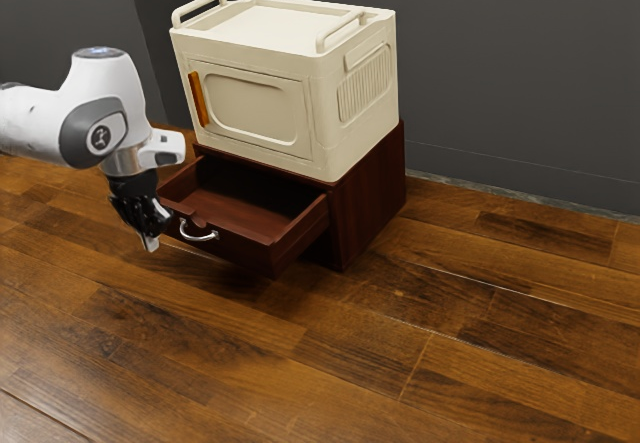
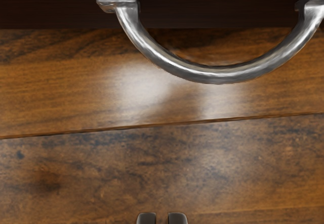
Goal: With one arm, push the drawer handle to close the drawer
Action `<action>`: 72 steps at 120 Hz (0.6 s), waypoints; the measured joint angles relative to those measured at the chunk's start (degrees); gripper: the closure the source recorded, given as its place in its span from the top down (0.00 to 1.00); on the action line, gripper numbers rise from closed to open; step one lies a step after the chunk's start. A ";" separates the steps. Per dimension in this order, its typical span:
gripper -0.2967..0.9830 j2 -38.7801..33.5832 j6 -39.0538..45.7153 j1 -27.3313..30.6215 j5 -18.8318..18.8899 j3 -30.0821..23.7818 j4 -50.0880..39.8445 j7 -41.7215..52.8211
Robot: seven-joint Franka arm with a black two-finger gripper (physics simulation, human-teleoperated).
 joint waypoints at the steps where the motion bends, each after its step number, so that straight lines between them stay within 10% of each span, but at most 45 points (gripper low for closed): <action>1: 0.17 0.24 0.05 -0.04 -0.08 -0.10 0.21 0.08; 72: 0.17 11.70 2.98 0.00 -3.61 -3.38 10.08 4.90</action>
